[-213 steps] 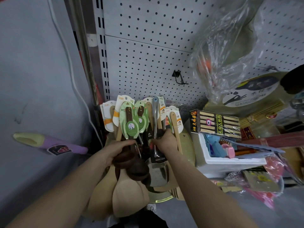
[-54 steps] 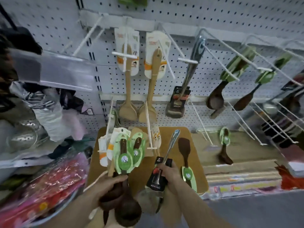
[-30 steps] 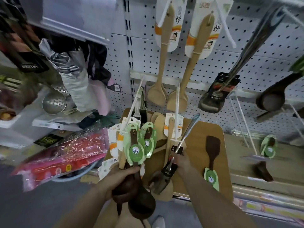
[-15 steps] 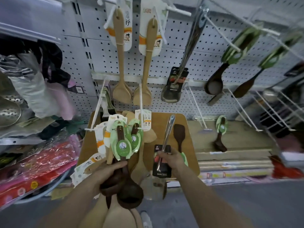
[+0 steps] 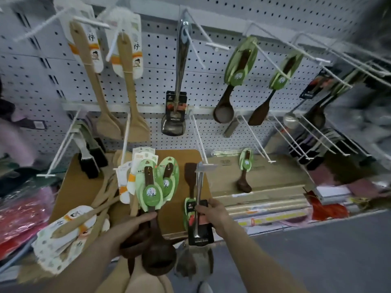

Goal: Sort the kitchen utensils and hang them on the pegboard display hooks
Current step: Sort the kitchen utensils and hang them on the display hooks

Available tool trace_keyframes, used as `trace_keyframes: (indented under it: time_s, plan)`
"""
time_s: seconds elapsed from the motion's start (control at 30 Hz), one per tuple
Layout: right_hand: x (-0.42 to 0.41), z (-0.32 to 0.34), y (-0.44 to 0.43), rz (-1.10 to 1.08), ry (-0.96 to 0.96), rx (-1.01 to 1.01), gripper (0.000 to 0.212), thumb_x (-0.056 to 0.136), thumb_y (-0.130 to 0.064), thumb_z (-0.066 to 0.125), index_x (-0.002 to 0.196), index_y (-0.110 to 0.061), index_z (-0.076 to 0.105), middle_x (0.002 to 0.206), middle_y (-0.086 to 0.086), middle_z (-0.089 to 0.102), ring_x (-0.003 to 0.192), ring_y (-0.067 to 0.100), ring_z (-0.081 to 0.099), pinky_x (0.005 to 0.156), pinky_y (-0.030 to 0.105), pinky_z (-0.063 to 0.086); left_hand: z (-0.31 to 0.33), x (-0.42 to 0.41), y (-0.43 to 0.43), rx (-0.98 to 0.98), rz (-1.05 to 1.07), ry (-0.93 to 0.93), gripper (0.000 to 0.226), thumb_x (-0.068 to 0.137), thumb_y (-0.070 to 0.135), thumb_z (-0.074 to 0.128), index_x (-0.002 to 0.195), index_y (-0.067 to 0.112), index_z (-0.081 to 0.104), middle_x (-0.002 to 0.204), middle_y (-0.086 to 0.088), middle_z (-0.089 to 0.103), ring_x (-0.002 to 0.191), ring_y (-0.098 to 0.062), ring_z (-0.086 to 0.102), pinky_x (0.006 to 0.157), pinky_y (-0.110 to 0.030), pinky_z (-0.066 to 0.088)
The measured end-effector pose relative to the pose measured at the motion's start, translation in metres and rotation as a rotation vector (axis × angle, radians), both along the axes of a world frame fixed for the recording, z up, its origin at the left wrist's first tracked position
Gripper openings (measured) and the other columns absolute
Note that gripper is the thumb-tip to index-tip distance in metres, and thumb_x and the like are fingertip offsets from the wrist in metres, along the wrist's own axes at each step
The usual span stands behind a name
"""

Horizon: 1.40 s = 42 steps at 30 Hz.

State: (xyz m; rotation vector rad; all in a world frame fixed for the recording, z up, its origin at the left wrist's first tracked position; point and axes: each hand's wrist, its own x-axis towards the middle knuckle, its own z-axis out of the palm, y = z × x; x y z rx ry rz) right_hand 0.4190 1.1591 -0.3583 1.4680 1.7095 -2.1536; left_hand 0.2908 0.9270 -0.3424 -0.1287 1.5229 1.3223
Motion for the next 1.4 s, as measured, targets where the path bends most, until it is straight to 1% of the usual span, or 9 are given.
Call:
trace_keyframes:
  time_s: [0.17,0.27,0.4,0.5,0.6,0.83,0.97,1.2,1.4]
  plan:
    - [-0.01,-0.015,0.059,0.166,-0.037,0.023,0.02,0.087,-0.008,0.072,0.104,-0.007,0.062,0.095,0.014,0.069,0.076,0.026,0.066,0.066,0.036,0.057,-0.006,0.026,0.034,-0.002,0.132,-0.01,0.066,0.065,0.041,0.085,0.109,-0.004,0.067,0.101,-0.04,0.059,0.086,-0.038,0.058,0.065,-0.032,0.042]
    - [-0.026,-0.027,0.08,0.248,-0.04,0.029,0.023,0.084,-0.013,0.076,0.104,-0.007,0.066,0.103,0.014,0.072,0.089,0.031,0.069,0.085,0.047,0.058,-0.004,0.038,0.048,-0.02,0.247,0.03,0.043,0.071,0.029,0.081,0.102,0.001,0.071,0.072,-0.018,0.07,0.061,-0.027,0.068,0.054,-0.023,0.048]
    - [-0.059,-0.045,0.085,0.313,-0.051,0.039,0.01,0.086,-0.009,0.073,0.094,-0.009,0.067,0.1,0.015,0.071,0.089,0.033,0.068,0.088,0.05,0.056,-0.007,0.053,0.052,-0.015,0.382,0.003,0.05,0.066,0.031,0.086,0.109,0.01,0.069,0.096,-0.018,0.073,0.092,-0.036,0.069,0.085,-0.04,0.055]
    - [-0.086,-0.061,0.073,0.335,-0.024,0.04,0.006,0.09,-0.005,0.068,0.093,-0.009,0.064,0.089,0.012,0.069,0.077,0.028,0.065,0.076,0.041,0.057,-0.005,0.063,0.042,-0.023,0.481,0.05,0.041,0.07,0.023,0.08,0.107,0.009,0.068,0.092,-0.014,0.074,0.086,-0.03,0.071,0.078,-0.036,0.054]
    - [-0.111,-0.08,0.059,0.383,-0.023,0.027,0.007,0.09,-0.006,0.067,0.095,-0.011,0.066,0.096,0.011,0.069,0.086,0.029,0.064,0.088,0.049,0.053,-0.005,0.073,0.029,-0.023,0.556,0.097,0.031,0.077,0.018,0.074,0.106,0.013,0.066,0.087,-0.006,0.076,0.078,-0.02,0.073,0.069,-0.029,0.052]
    - [-0.148,-0.118,0.041,0.362,-0.043,0.104,0.023,0.088,-0.003,0.069,0.11,0.003,0.064,0.1,0.01,0.066,0.093,0.027,0.06,0.081,0.039,0.052,-0.021,0.081,-0.006,-0.034,0.653,0.095,0.041,0.069,0.028,0.083,0.106,0.017,0.07,0.095,-0.007,0.075,0.086,-0.022,0.072,0.083,-0.036,0.054]
    - [-0.15,-0.118,0.035,0.435,-0.076,0.315,0.034,0.087,-0.005,0.07,0.118,-0.007,0.056,0.12,0.017,0.064,0.1,0.031,0.062,0.085,0.038,0.05,-0.035,0.082,-0.014,-0.061,0.647,0.06,0.062,0.05,0.038,0.087,0.105,0.014,0.071,0.097,-0.012,0.074,0.091,-0.028,0.071,0.088,-0.038,0.052]
    - [-0.159,-0.108,0.028,0.784,-0.381,0.819,0.057,0.092,-0.042,0.063,0.134,-0.007,0.048,0.135,0.02,0.046,0.126,0.039,0.044,0.098,0.04,0.041,-0.044,0.075,0.001,-0.084,0.586,0.076,0.029,0.075,0.023,0.077,0.102,0.015,0.071,0.091,-0.007,0.076,0.086,-0.023,0.072,0.075,-0.029,0.052]
    - [-0.17,-0.097,0.025,0.734,-0.396,0.657,0.029,0.097,-0.029,0.052,0.11,-0.005,0.061,0.105,0.011,0.064,0.083,0.027,0.059,0.067,0.027,0.044,-0.05,0.072,0.002,-0.062,0.586,0.082,0.052,0.061,0.036,0.086,0.107,0.017,0.07,0.098,-0.006,0.075,0.095,-0.025,0.07,0.084,-0.033,0.05]
